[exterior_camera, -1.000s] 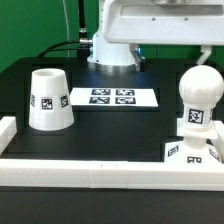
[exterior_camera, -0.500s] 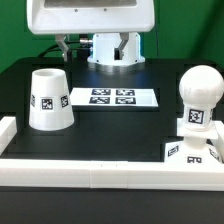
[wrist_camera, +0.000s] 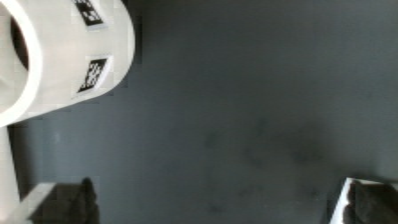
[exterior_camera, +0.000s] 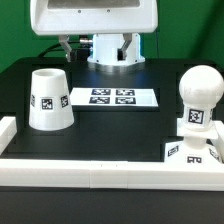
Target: Assemble lamp
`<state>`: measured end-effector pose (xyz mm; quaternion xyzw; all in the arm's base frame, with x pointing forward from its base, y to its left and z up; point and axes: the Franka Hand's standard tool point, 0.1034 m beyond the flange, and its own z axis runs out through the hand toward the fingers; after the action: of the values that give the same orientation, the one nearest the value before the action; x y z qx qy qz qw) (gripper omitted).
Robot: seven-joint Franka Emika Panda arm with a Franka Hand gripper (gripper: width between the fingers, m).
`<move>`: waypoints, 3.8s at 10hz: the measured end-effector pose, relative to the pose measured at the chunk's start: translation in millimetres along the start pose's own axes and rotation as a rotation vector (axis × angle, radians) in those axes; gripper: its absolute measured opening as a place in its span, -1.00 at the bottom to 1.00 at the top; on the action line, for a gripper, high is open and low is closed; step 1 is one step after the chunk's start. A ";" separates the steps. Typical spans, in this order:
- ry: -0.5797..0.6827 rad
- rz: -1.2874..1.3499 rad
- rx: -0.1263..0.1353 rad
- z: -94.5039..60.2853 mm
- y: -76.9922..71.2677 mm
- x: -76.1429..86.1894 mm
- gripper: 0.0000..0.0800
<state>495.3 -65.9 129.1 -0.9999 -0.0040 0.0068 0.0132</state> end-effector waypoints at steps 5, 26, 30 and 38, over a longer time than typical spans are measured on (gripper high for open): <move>-0.026 -0.062 0.008 17.2 36.6 -35.2 0.75; -0.042 -0.038 0.005 47.8 22.1 -33.0 -0.89; -0.039 0.022 0.163 -21.2 -50.7 13.7 -0.89; 0.018 0.123 0.234 -97.5 -68.4 92.7 -0.89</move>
Offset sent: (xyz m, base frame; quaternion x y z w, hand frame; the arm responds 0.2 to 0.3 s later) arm -0.0350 -0.0242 -0.0118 0.0184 0.0182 -0.0234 0.9994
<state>588.9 0.7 227.2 -0.9899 0.0582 -0.0008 0.1293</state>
